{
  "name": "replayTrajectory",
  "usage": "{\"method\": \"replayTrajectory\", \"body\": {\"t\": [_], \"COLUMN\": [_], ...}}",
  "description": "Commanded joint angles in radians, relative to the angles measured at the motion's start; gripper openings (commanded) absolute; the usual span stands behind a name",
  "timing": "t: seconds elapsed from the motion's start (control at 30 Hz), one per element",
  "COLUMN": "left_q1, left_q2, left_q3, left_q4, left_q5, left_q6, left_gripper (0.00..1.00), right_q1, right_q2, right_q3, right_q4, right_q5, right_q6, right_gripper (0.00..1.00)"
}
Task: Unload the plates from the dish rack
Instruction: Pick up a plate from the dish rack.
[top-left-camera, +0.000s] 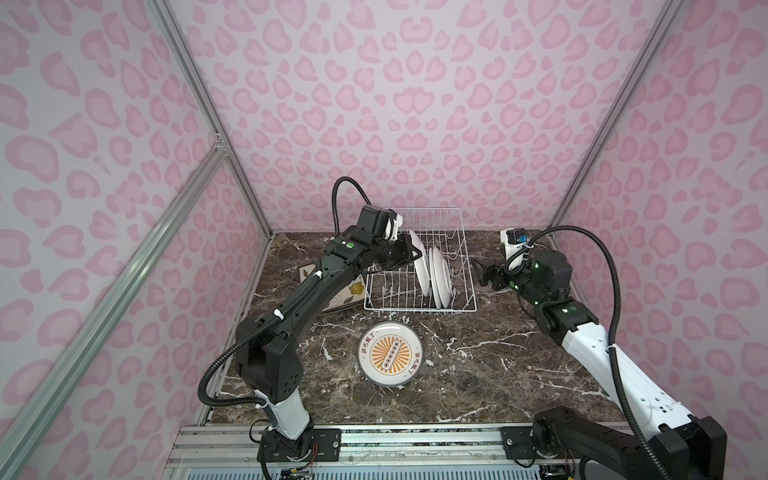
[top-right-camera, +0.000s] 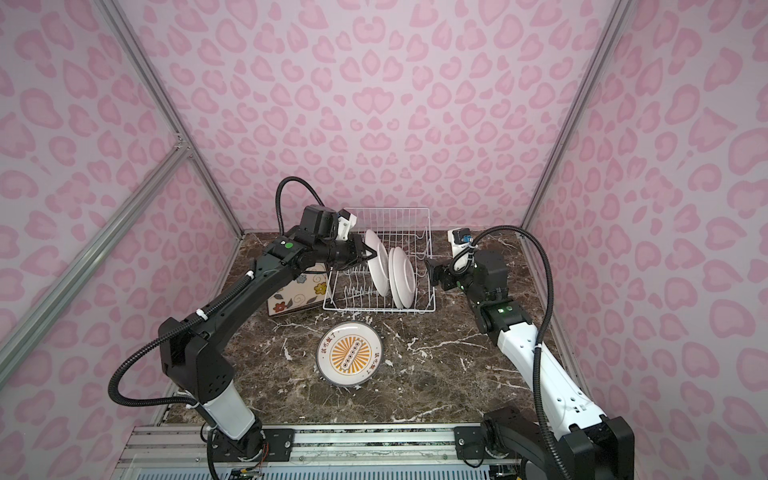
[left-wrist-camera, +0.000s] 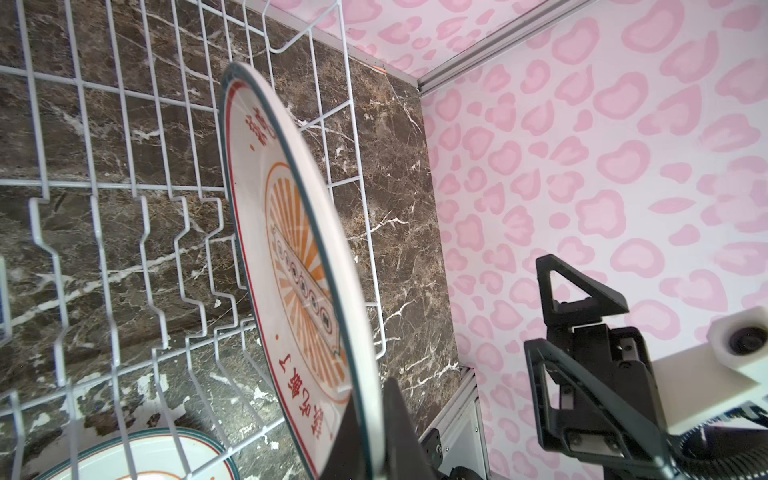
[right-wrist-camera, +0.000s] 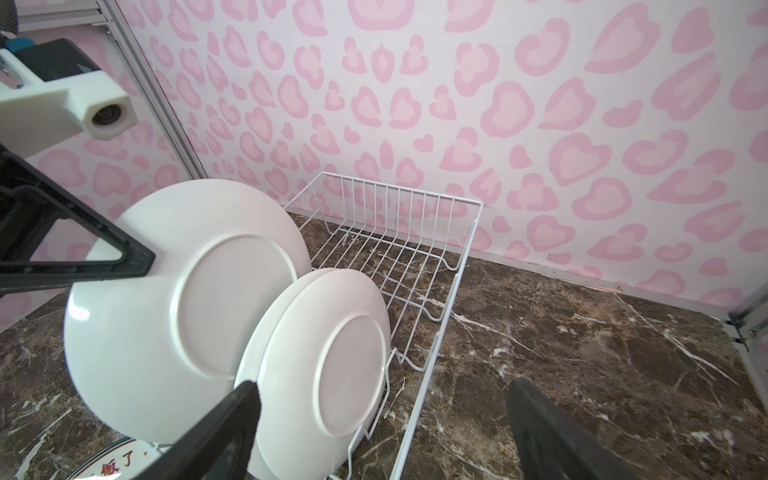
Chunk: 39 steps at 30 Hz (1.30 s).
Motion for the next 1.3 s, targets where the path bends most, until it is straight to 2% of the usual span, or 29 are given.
{"method": "replayTrajectory", "body": {"t": [0.0,0.23,0.33,0.47,0.6,0.7,0.87,1.1,1.27], "left_q1": [0.002,0.02,0.028,0.029,0.029,0.029,0.029,0.026,0.019], "left_q2": [-0.028,-0.056,-0.065,-0.069,-0.071,-0.082,-0.111,-0.137,-0.152], "left_q3": [-0.018,-0.014,-0.003,0.022,0.057,0.08,0.097,0.111,0.111], "left_q4": [0.07,0.075,0.072,0.05,-0.003,-0.041,-0.054,-0.039,-0.045], "left_q5": [0.023,0.021,0.017,0.0,-0.059,-0.144,-0.243,-0.276,-0.314], "left_q6": [0.02,0.029,0.03,0.06,0.161,0.256,0.393,0.532,0.653], "left_gripper": [0.04,0.04,0.04,0.04,0.04,0.04,0.04,0.04,0.03], "right_q1": [0.002,0.006,0.003,0.003,0.003,0.003,0.004,0.003,0.003], "right_q2": [0.007,0.035,0.08,0.154,0.181,0.182,0.18,0.204,0.245], "right_q3": [0.01,0.059,0.132,0.237,0.254,0.254,0.265,0.298,0.382], "right_q4": [0.044,-0.001,-0.104,-0.217,-0.185,-0.147,-0.118,-0.13,-0.179], "right_q5": [-0.014,0.004,0.03,-0.002,-0.07,-0.105,-0.141,-0.16,-0.2], "right_q6": [0.018,0.086,0.17,0.235,0.316,0.371,0.417,0.435,0.515], "right_gripper": [0.94,0.97,0.99,0.99,0.99,0.99,0.99,0.98,0.97]}}
